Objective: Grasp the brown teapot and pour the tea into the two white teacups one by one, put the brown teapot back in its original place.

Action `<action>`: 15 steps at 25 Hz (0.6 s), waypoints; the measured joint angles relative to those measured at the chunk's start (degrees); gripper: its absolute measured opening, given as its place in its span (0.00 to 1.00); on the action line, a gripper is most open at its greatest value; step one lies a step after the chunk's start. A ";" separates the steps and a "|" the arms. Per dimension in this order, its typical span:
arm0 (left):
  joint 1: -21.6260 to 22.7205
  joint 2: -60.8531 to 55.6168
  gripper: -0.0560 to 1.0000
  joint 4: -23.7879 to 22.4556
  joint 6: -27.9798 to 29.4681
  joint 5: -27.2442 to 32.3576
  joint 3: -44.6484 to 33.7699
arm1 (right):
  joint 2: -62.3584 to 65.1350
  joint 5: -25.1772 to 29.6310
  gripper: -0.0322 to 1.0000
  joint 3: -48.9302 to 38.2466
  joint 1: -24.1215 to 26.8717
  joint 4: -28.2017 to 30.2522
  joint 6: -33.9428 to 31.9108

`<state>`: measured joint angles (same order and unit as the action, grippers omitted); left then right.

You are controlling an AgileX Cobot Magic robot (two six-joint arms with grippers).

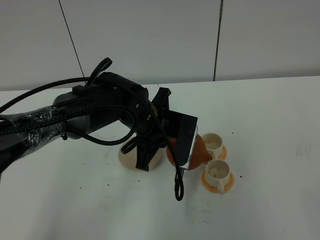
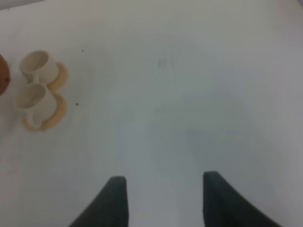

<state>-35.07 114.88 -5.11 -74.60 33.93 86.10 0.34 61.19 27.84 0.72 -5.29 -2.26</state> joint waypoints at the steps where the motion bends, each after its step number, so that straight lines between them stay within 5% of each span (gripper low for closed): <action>1: 0.00 0.00 0.21 0.00 0.00 -0.11 0.00 | 0.00 0.00 0.38 0.00 0.00 0.00 0.00; 15: -1.00 0.36 0.21 -0.05 0.04 -1.43 0.00 | 0.00 0.00 0.38 0.00 0.00 0.00 0.06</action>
<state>-36.07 115.25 -5.16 -74.56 32.49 86.10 0.34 61.19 27.84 0.72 -5.29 -2.21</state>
